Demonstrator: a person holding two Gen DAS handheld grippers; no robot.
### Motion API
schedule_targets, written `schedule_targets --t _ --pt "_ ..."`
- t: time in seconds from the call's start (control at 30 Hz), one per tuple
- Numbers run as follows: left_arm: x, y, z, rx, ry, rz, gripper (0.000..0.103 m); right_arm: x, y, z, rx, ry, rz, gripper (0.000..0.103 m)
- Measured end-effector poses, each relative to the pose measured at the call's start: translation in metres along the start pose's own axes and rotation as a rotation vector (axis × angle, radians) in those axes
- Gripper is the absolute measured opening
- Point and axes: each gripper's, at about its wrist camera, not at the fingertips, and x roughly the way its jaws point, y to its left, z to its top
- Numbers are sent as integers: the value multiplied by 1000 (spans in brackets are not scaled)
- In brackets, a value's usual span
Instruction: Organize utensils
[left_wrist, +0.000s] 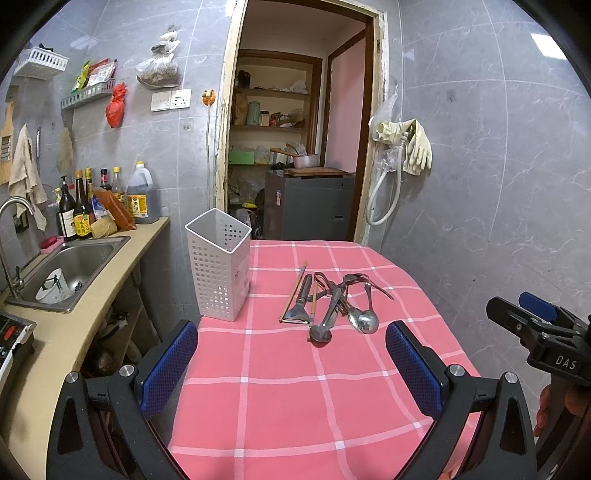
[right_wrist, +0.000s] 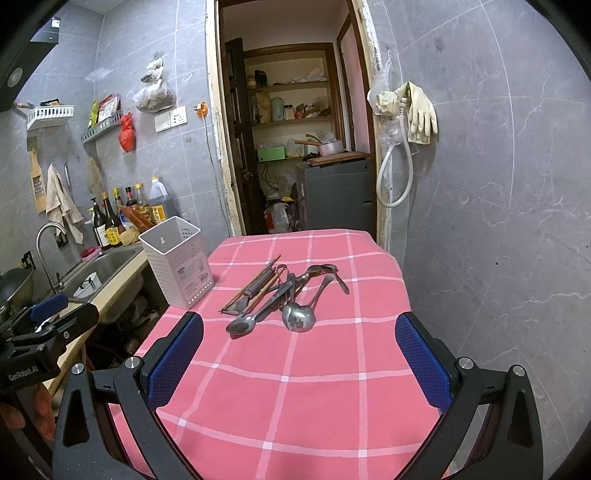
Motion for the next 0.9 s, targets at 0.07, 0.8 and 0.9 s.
schedule_targets --t 0.07,0.8,0.9 --pt "3 -3 1 2 4 0 102 4 4 0 1 1 -1 102" --pt "31 -7 13 19 30 -48 103 15 -1 8 41 20 -46 102" --pt "36 -4 15 22 34 -62 103 18 2 10 47 18 -57 102"
